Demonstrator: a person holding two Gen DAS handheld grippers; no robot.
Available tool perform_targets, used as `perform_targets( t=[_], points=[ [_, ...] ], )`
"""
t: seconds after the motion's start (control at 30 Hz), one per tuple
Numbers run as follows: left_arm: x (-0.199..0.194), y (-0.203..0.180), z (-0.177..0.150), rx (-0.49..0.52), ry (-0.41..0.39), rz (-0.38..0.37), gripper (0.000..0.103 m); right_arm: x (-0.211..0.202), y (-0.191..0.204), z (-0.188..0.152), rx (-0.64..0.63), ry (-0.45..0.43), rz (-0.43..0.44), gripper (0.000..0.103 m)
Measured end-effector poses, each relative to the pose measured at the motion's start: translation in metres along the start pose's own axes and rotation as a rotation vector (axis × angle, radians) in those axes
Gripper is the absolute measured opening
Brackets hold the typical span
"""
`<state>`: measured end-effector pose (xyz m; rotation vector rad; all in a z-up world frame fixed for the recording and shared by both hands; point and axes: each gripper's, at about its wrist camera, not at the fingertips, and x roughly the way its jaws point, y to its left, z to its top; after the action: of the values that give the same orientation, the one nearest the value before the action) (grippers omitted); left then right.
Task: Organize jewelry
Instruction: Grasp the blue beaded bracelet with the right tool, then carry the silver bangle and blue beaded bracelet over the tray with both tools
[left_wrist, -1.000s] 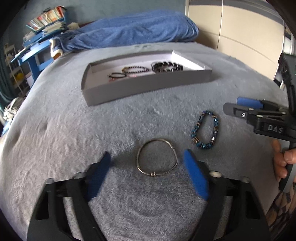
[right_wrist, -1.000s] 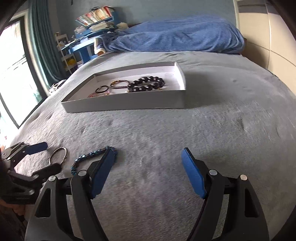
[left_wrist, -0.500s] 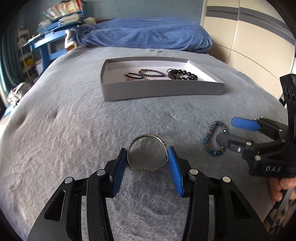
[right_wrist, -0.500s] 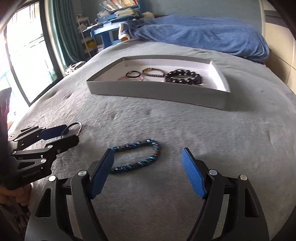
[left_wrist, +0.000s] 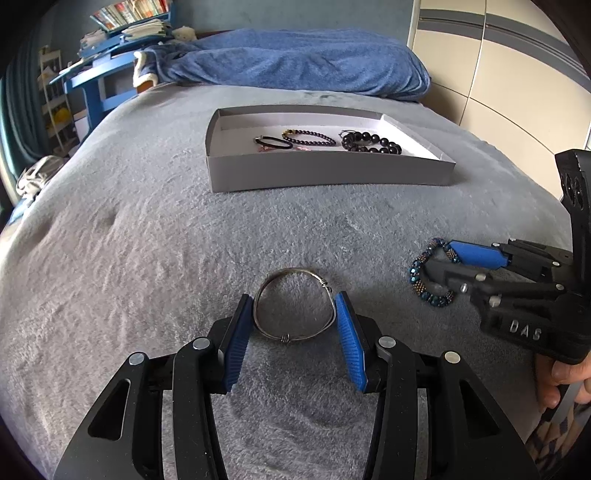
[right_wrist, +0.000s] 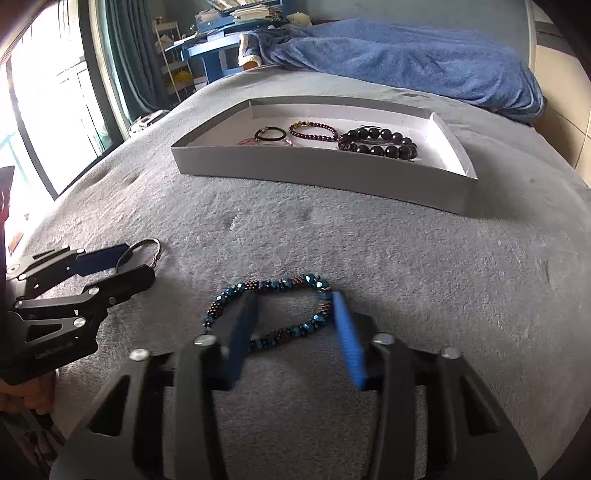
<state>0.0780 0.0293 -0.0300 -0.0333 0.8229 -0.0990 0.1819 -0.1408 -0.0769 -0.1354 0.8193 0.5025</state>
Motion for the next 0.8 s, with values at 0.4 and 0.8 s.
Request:
perform_targets(
  t=[0.4, 0.8],
  points=[
    [0.001, -0.001, -0.001, 0.001, 0.004, -0.006, 0.047, -0.014, -0.032, 0.000, 0.163, -0.063, -0.001, 0.007],
    [-0.005, -0.006, 0.001, 0.030, -0.038, -0.024, 0.046, -0.023, -0.047, 0.001, 0.195, -0.111, -0.030, 0.007]
  ],
)
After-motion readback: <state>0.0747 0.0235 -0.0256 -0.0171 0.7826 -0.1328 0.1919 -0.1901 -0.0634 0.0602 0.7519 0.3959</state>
